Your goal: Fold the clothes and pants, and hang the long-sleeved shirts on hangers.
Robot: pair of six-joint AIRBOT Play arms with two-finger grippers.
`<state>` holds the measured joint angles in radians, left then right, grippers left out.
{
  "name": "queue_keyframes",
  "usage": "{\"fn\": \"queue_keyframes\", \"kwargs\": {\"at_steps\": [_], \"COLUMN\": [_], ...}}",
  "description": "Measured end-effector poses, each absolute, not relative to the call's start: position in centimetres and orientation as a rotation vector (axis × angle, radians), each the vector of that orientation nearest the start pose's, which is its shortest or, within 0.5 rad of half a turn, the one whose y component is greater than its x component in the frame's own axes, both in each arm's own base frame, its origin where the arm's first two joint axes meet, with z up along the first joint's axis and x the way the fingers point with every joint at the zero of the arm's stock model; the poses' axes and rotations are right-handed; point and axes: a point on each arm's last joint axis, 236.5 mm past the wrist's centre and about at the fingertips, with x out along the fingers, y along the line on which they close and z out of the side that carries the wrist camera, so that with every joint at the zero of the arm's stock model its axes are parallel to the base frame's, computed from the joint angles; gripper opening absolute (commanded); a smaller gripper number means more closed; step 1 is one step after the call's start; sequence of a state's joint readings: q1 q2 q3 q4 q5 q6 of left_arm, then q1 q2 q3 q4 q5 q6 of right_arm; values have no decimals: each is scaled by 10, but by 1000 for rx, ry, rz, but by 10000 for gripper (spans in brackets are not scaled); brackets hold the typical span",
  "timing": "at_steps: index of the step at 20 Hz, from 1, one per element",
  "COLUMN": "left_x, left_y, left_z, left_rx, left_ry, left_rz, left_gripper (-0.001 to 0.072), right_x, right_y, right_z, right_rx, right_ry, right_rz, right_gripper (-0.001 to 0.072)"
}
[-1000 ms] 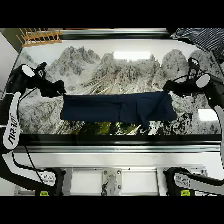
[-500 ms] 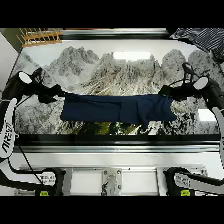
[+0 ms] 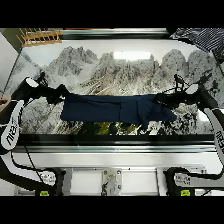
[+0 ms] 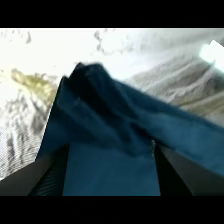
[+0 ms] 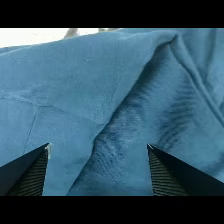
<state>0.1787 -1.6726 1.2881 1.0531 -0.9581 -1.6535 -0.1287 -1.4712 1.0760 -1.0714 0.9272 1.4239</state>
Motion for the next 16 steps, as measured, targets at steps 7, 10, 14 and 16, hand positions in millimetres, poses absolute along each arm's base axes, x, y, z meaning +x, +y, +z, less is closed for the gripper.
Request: {"fn": "queue_keyframes", "kwargs": {"at_steps": [7, 10, 14, 16], "left_x": [495, 498, 500, 500], "left_y": [-11, -16, -17, -17], "left_z": [-92, -99, -101, -101], "left_rx": [-795, -805, -808, -811], "left_ry": [1252, 1257, 1251, 1253], "left_rz": [79, 83, 88, 90], "left_gripper": [544, 57, 11, 10], "right_x": [420, 423, 432, 433], "right_y": [43, 49, 53, 55], "right_z": [-74, -75, -75, -77], "right_rx": [487, 485, 495, 501], "right_ry": [1264, 1256, 1223, 1219], "right_rz": [131, 144, 145, 144], "right_gripper": [650, 650, 429, 228]}}
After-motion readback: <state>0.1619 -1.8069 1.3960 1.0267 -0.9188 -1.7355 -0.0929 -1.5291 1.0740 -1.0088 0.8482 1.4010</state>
